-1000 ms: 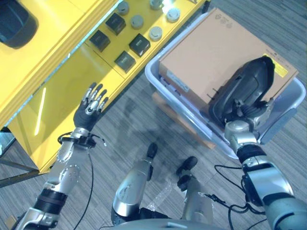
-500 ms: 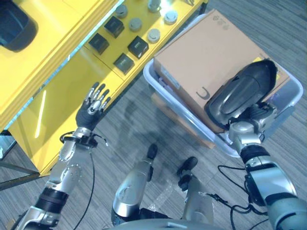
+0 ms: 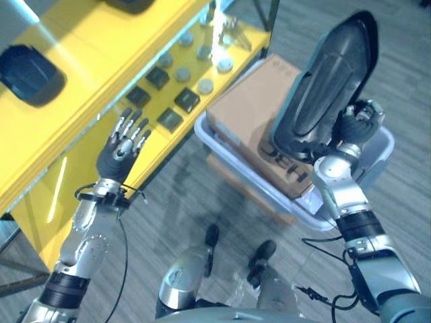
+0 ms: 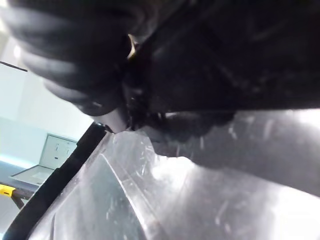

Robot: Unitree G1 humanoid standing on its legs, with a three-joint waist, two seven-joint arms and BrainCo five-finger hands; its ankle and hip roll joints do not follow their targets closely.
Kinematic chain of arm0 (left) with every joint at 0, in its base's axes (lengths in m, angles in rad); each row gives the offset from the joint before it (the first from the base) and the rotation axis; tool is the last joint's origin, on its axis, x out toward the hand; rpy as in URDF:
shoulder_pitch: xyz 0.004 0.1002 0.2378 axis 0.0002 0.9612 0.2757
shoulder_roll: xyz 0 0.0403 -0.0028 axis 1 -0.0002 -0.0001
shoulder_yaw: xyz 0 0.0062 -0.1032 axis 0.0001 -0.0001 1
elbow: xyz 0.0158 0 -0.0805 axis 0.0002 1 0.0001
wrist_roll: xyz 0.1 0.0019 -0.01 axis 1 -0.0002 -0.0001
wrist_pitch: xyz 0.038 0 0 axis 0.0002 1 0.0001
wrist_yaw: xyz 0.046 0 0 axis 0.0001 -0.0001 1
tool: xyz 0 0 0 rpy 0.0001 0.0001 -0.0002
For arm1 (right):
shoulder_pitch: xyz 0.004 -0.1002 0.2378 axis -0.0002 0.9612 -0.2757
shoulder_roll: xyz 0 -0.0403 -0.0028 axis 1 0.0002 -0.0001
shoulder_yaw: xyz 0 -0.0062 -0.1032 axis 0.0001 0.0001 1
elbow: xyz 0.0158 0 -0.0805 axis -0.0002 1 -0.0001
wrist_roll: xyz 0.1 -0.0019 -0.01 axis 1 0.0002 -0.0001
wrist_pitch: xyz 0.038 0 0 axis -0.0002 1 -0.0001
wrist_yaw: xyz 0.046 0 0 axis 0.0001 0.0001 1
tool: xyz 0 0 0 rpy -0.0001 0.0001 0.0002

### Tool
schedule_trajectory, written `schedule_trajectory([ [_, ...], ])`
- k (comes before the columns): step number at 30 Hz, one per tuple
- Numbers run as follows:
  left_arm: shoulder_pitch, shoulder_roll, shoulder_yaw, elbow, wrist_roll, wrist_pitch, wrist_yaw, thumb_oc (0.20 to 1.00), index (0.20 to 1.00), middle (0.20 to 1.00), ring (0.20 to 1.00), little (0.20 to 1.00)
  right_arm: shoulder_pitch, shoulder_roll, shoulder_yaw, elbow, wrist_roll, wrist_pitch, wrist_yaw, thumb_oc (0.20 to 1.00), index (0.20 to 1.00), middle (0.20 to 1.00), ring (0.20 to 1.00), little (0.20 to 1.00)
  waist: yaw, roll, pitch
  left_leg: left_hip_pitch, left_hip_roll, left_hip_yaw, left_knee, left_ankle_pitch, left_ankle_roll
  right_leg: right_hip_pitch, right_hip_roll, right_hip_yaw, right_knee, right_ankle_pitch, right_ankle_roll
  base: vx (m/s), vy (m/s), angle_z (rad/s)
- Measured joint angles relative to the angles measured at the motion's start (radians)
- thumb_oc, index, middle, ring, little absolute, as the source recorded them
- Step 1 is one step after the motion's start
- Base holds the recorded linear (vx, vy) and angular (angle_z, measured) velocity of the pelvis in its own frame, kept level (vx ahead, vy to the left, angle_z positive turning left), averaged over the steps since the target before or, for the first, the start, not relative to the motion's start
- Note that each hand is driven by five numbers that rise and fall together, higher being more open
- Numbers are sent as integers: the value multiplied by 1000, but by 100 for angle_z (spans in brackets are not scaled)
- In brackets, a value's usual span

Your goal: Move parts from the plastic box to the shelf.

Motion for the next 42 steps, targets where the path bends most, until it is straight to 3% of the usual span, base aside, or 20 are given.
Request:
schedule_trajectory([
  [5, -4, -2, -14, 3, 61, 130, 1, 1000, 1000, 1000, 1000, 1000, 56, 24, -11, 4, -1, 63, 3, 200, 200, 200, 200, 200, -19, -23, -54, 61, 8, 7, -37, -3, -5, 60, 18, 2, -49, 8, 6, 68, -43, -7],
  [8, -50, -14, -72, 26, 84, 230, 15, 1000, 1000, 1000, 1000, 1000, 64, 30, -7, 33, -11, 79, 14, 200, 200, 200, 200, 200, -34, -28, -80, 72, 10, 18, -40, -4, -6, 72, 25, 10, -65, 15, 5, 53, -36, -7],
  [14, -183, -83, -186, 147, 88, 361, 53, 1000, 1000, 1000, 1000, 1000, 66, 69, 68, 38, -39, 102, 74, 200, 200, 200, 200, 200, -89, -38, -108, 122, 14, 28, -70, -5, -5, 114, 35, 21, -96, 25, 6, 34, -20, -8],
  [18, -372, -211, -327, 285, 97, 383, 115, 1000, 1000, 1000, 1000, 1000, 39, 178, 197, 115, -53, 105, 111, 200, 200, 200, 200, 200, -129, -53, -165, 146, 18, 54, -80, -6, -5, 131, 43, 44, -120, 37, 8, 49, -28, -21],
  [23, -450, -311, -378, 432, 98, 384, 190, 1000, 1000, 1000, 1000, 1000, 21, 227, 276, 196, -76, 107, 121, 200, 200, 200, 200, 200, -163, -58, -203, 177, 32, 86, -97, -8, -8, 136, 60, 77, -124, 39, 6, 30, -30, -20],
  [30, -453, -341, -398, 504, 139, 387, 247, 1000, 1000, 1000, 1000, 1000, 16, 215, 306, 196, -76, 106, 162, 200, 200, 200, 200, 200, -192, -64, -212, 199, 42, 109, -107, -12, -14, 144, 70, 92, -130, 36, 8, 25, -20, -11],
  [33, -453, -351, -408, 536, 226, 387, 290, 1000, 1000, 1000, 1000, 1000, 16, 232, 314, 196, -77, 105, 199, 200, 200, 200, 200, 200, -193, -75, -227, 204, 42, 115, -107, -12, -13, 146, 71, 100, -132, 37, 8, 8, -4, -3],
  [42, -452, -291, -386, 549, 384, 381, 328, 1000, 1000, 1000, 1000, 1000, 18, 250, 332, 186, -79, 98, 227, 200, 200, 200, 200, 200, -195, -84, -236, 211, 41, 129, -109, -15, -11, 146, 71, 115, -131, 38, 8, 3, 1, -4],
])
